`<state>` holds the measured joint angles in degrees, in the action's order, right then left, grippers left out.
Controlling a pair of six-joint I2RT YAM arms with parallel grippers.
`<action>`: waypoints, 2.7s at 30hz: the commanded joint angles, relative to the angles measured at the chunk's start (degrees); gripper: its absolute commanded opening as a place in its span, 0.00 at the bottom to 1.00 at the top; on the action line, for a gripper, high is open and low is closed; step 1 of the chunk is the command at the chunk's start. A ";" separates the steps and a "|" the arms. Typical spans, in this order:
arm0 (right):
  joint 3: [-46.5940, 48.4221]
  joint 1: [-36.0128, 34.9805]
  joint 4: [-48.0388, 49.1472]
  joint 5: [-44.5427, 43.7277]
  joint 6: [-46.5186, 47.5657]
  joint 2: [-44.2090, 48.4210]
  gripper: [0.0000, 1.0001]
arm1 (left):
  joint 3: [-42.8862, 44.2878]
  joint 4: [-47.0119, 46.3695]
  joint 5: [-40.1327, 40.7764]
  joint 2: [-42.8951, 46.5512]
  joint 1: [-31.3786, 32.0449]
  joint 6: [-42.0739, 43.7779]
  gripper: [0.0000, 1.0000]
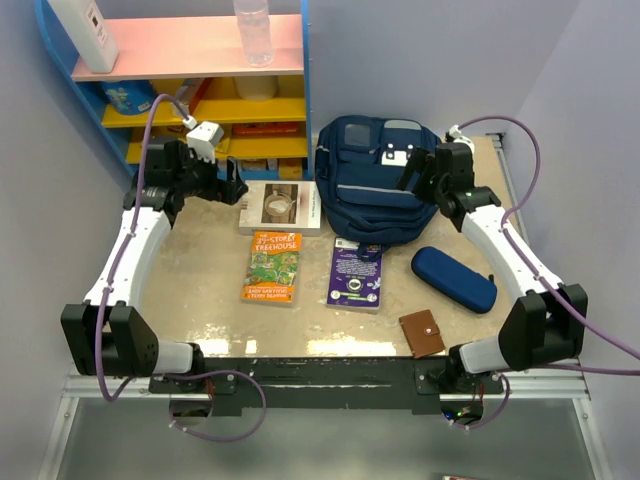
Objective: Pack the student bag
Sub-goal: Pick up the student bag at the center of the board.
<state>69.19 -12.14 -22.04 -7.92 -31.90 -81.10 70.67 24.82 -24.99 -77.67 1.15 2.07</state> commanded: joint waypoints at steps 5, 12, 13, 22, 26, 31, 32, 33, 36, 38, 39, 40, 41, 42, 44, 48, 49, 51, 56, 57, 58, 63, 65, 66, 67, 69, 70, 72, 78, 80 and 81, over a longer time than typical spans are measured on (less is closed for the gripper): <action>-2.39 -0.51 8.59 2.30 -2.37 1.65 0.99 | 3.06 -0.13 -1.63 -2.40 -0.62 -3.91 1.00; 1.02 -0.08 3.87 -2.53 -5.36 -5.72 0.99 | 4.03 0.76 -3.48 -3.28 -1.15 -4.00 1.00; 1.38 0.01 3.15 -2.80 -5.63 -6.95 0.99 | 3.95 0.84 -3.57 -3.28 -1.15 -4.00 1.00; -2.30 0.37 7.63 -2.36 -8.44 -10.04 0.98 | 2.63 1.81 -4.27 -2.84 -1.15 -2.42 1.00; -2.04 0.37 7.37 -1.92 -10.63 -12.67 0.96 | 1.84 1.73 -3.75 -2.75 -1.15 -2.33 1.00; -3.53 0.36 9.21 -1.92 -15.64 -15.13 0.93 | 1.22 1.64 -3.57 -2.58 -1.15 -0.57 1.00; -3.62 0.45 9.38 -2.27 -16.34 -15.40 0.92 | 1.13 1.64 -3.57 -2.66 -1.15 -0.48 1.00; -3.88 0.45 10.00 -3.06 -17.31 -15.58 0.91 | 1.05 1.64 -3.57 -2.66 -1.15 -0.40 1.00; -4.94 0.28 11.75 -5.52 -18.98 -15.84 0.86 | 0.69 1.46 -3.57 -2.66 -1.15 -0.22 1.00; -5.90 0.36 13.33 -7.09 -19.68 -15.41 0.79 | 0.34 1.29 -3.48 -2.66 -1.15 -0.22 1.00; -6.34 0.36 13.60 -7.02 -20.13 -15.23 0.75 | -0.01 1.20 -3.48 -2.66 -1.15 -0.22 1.00; -6.87 0.28 13.78 -6.93 -20.31 -14.88 0.71 | -0.18 1.20 -3.48 -2.58 -1.15 -0.22 1.00; -7.40 0.36 14.91 -7.28 -20.57 -14.44 0.65 | -0.36 1.11 -3.66 -2.58 -1.15 -0.13 1.00; -7.49 0.36 15.18 -7.46 -20.66 -14.35 0.62 | -0.62 1.11 -3.66 -2.58 -1.15 -0.13 1.00; -7.31 0.36 15.28 -7.54 -20.92 -14.70 0.52 | -0.89 1.11 -3.57 -2.40 -1.15 0.13 1.00; -6.87 0.36 15.45 -7.46 -20.92 -14.36 0.13 | -0.89 1.37 -3.66 -2.40 -1.15 0.31 1.00; -6.96 0.28 15.62 -7.46 -20.92 -14.00 0.07 | -0.89 1.29 -3.66 -2.40 -1.15 0.31 1.00; -6.96 0.28 15.63 -7.37 -21.01 -12.08 0.00 | -0.98 1.20 -3.75 -2.31 -1.15 0.31 1.00; -4.95 0.28 15.98 -7.28 -20.48 -5.66 0.00 | -1.76 0.94 -4.80 -2.40 -1.06 0.40 1.00; -4.24 0.36 16.15 -7.02 -20.31 -3.56 0.00 | -1.86 0.93 -4.98 -2.49 -1.15 0.40 1.00; -3.54 0.36 16.59 -5.89 -20.22 -2.67 0.00 | -1.94 0.76 -5.50 -2.49 -1.15 0.31 1.00; 5.33 -0.51 16.42 -2.45 -19.69 -0.46 0.00 | -3.00 -0.29 -7.96 -3.01 -1.15 -0.48 1.00; 10.32 -1.65 15.63 -1.49 -18.64 -0.37 0.00 | -3.70 -1.26 -8.23 -2.84 -1.15 -0.40 1.00; 11.92 -2.18 15.28 -1.39 -18.20 -0.29 0.00 | -3.88 -1.61 -8.14 -2.75 -1.15 -0.22 1.00; 13.50 -2.71 14.84 -1.48 -17.76 -0.20 0.00 | -4.05 -1.88 -7.88 -2.66 -1.15 -0.05 1.00; 17.81 -4.29 13.70 -1.39 -16.71 0.41 0.00 | -4.23 -2.14 -7.61 -2.66 -1.15 0.66 1.00; 19.04 -4.90 13.43 -1.65 -16.18 0.50 0.00 | -4.23 -2.14 -7.27 -2.58 -1.15 0.92 1.00; 22.65 -7.27 12.11 -2.79 -14.69 1.56 0.00 | -4.58 -2.40 -7.00 -2.49 -1.15 1.27 1.00; 28.89 -14.48 10.62 -5.96 -10.03 4.54 0.00 | -5.28 -3.63 -7.61 -1.43 -1.15 0.75 1.00; 31.35 -17.28 10.71 -6.05 -7.84 4.99 0.00 | -5.28 -3.72 -8.75 -0.91 -1.15 0.92 1.00; 32.14 -18.26 10.97 -5.96 -6.78 5.25 0.00 | -5.20 -3.72 -9.19 -0.82 -1.15 0.92 1.00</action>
<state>92.27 -26.55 -23.29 -13.26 -42.78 -82.04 65.65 23.59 -31.53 -80.99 0.38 2.59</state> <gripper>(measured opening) 0.037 0.997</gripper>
